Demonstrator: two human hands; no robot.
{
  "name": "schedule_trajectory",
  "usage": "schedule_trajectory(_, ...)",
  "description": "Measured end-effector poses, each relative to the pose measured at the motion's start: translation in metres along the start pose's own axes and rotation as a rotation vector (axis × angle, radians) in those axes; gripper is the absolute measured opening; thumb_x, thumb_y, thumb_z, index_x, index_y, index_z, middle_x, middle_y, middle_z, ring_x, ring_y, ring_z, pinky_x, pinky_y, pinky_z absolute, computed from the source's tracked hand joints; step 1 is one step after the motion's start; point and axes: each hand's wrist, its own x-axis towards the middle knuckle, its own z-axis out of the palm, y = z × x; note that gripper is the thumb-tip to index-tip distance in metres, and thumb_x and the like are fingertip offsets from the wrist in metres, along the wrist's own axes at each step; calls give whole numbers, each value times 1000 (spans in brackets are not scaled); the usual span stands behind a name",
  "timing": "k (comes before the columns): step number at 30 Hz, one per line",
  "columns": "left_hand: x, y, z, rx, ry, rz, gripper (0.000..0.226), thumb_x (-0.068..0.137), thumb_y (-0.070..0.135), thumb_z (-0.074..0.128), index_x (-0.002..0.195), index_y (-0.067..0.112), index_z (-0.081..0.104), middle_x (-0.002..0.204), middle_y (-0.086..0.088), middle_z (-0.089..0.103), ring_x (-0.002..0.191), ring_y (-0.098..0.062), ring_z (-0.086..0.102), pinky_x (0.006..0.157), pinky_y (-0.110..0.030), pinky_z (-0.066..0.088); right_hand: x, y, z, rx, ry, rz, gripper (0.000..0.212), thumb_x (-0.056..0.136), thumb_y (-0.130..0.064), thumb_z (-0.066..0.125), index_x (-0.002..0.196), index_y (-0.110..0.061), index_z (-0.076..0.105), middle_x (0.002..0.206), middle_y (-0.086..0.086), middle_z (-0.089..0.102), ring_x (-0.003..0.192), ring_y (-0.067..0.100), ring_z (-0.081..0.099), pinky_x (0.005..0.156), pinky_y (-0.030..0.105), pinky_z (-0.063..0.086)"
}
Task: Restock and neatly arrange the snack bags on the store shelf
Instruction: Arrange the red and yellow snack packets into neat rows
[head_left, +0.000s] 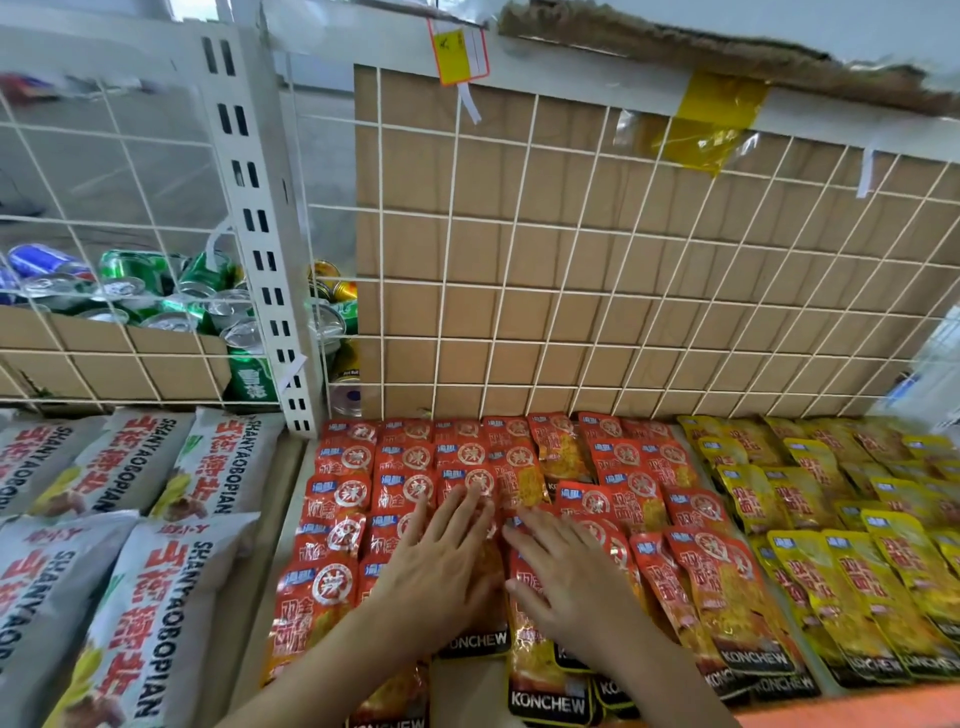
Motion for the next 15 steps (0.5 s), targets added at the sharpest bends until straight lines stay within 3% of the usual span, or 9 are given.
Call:
schedule_trajectory(4,-1,1,0,13,-16,19,72,95,49,2,123,16,60,129,-4,59,119,-19,56,101,-43,29,5,10,-3,35,-9,-141,81,80,-65,-4,141,-29,35,149,-14,19,140,7,19,110,29,-2)
schedule_trajectory(7,-1,-1,2,15,9,16,72,95,51,2,124,18,59,128,-2,59,120,-17,53,107,-44,32,4,17,-5,32,3,-174,89,70,-69,-8,145,-32,23,151,-18,5,140,2,4,105,22,-15)
schedule_trajectory(9,-1,0,-4,16,60,11,76,93,55,-2,131,19,52,137,-3,51,130,-15,38,112,-44,27,3,18,-11,48,-61,-170,96,63,-72,-11,146,-33,18,154,-17,2,141,2,0,103,19,-17)
schedule_trajectory(12,3,-1,-8,-97,110,54,92,71,67,-16,149,25,8,157,3,4,143,-14,-5,113,-36,-10,2,17,-17,56,-97,-163,96,61,-71,-8,146,-34,17,156,-15,4,142,3,1,105,20,-14)
schedule_trajectory(15,14,-13,-13,-168,105,-45,94,69,78,-10,148,29,-1,157,6,-2,144,-14,-8,110,-32,-14,1,14,-22,120,-86,-121,96,60,-73,-5,146,-35,16,155,-14,8,142,5,5,105,20,-8)
